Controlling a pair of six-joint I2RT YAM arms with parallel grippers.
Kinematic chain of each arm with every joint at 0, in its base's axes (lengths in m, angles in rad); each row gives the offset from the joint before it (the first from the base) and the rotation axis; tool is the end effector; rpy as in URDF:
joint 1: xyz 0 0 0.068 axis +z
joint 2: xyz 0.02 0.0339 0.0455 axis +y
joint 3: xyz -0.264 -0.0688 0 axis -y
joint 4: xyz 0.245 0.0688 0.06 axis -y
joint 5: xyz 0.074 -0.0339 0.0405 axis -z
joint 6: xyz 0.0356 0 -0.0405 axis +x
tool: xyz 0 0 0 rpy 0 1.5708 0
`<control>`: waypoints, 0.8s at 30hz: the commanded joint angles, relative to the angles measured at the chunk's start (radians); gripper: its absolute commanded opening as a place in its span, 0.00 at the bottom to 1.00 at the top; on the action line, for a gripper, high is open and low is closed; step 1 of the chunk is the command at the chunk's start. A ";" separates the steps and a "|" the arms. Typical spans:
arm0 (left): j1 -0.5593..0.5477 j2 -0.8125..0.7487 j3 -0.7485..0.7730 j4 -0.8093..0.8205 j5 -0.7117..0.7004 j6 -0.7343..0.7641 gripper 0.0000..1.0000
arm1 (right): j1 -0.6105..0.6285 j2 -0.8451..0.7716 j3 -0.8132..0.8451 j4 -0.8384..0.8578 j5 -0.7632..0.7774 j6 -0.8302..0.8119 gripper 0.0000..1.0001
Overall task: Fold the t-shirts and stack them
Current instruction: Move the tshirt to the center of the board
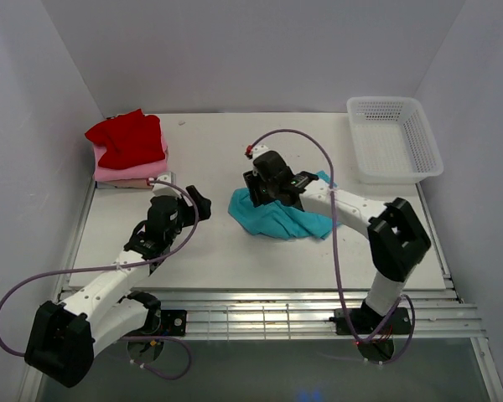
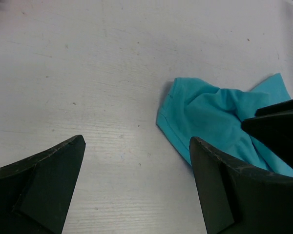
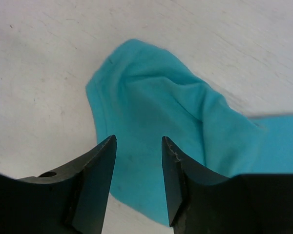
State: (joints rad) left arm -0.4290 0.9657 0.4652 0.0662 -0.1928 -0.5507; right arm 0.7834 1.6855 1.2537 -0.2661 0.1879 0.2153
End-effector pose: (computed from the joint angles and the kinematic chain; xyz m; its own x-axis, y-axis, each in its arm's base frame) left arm 0.1960 -0.0821 0.2199 -0.4570 -0.3557 -0.8152 0.0130 0.9138 -0.4060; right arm 0.2749 0.2644 0.2577 -0.5712 -0.2727 -0.7741 -0.4809 0.8755 0.0464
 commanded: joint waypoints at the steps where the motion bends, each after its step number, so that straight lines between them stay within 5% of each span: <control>1: 0.003 -0.070 -0.013 -0.062 -0.118 -0.031 0.98 | 0.034 0.164 0.139 0.024 -0.045 -0.036 0.47; 8: 0.003 -0.131 -0.036 -0.095 -0.157 -0.032 0.98 | 0.054 0.377 0.318 -0.007 -0.073 -0.021 0.40; 24: 0.003 -0.102 -0.092 -0.045 -0.131 -0.055 0.98 | 0.076 0.480 0.440 -0.019 -0.091 0.012 0.53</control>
State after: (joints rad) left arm -0.4286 0.8635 0.3836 -0.0006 -0.3252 -0.5968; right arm 0.8524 2.1357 1.6352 -0.2878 0.1059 0.2085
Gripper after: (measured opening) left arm 0.979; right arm 0.527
